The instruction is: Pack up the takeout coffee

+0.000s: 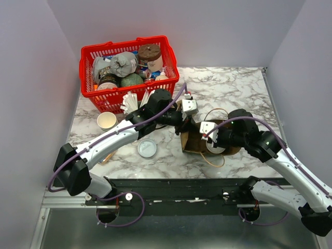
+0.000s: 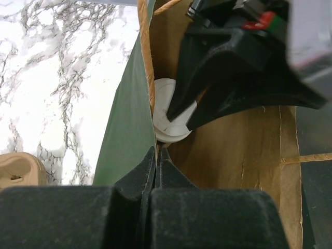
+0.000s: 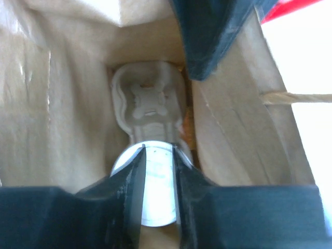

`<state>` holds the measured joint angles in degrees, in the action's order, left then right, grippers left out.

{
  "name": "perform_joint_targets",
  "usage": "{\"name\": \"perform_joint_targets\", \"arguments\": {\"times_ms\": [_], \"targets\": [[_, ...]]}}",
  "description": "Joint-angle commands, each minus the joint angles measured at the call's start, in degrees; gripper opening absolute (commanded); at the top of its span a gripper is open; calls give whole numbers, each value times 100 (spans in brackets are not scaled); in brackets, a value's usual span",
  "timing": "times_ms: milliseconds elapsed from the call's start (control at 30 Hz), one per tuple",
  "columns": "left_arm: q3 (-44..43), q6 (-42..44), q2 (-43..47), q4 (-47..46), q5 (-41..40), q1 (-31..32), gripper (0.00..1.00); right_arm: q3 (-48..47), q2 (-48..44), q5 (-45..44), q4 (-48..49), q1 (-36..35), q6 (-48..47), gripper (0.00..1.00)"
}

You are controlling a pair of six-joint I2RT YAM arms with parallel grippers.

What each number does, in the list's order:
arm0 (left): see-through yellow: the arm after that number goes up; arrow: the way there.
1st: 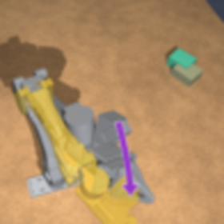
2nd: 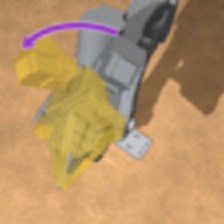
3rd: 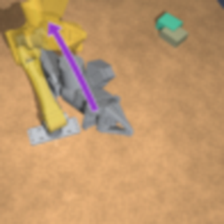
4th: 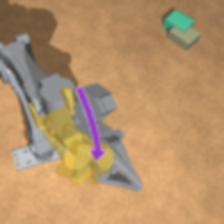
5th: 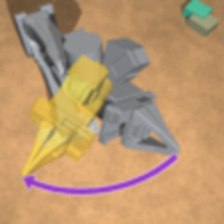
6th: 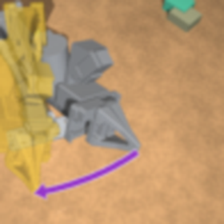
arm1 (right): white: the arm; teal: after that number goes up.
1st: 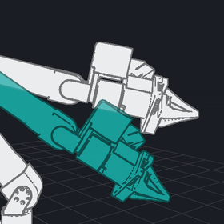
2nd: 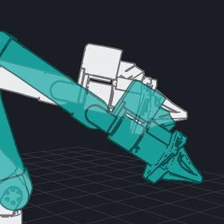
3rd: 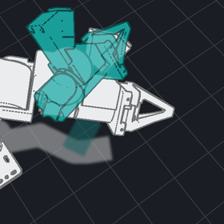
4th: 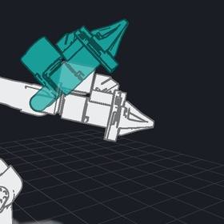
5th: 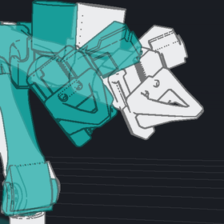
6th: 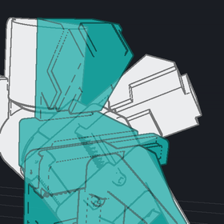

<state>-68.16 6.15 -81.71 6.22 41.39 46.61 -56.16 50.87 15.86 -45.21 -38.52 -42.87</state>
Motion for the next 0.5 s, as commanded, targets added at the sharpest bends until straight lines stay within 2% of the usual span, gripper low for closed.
{"name": "perform_joint_targets", "arguments": {"times_ms": [0,67,333,433,467], "targets": [[-206,79,-55,64,212,15,0,87,19,-144,-304,20,-353,15],[-224,79,-64,81,212,15,0,140,2,-171,-348,20,-432,11],[-460,-184,-248,160,212,-47,2,-35,-77,-408,-462,20,-328,9],[-662,-368,-397,187,160,-90,16,-237,-34,-487,-427,20,-266,9],[-707,-439,-450,187,159,-108,27,-333,-7,-513,-418,20,-265,9]]}}
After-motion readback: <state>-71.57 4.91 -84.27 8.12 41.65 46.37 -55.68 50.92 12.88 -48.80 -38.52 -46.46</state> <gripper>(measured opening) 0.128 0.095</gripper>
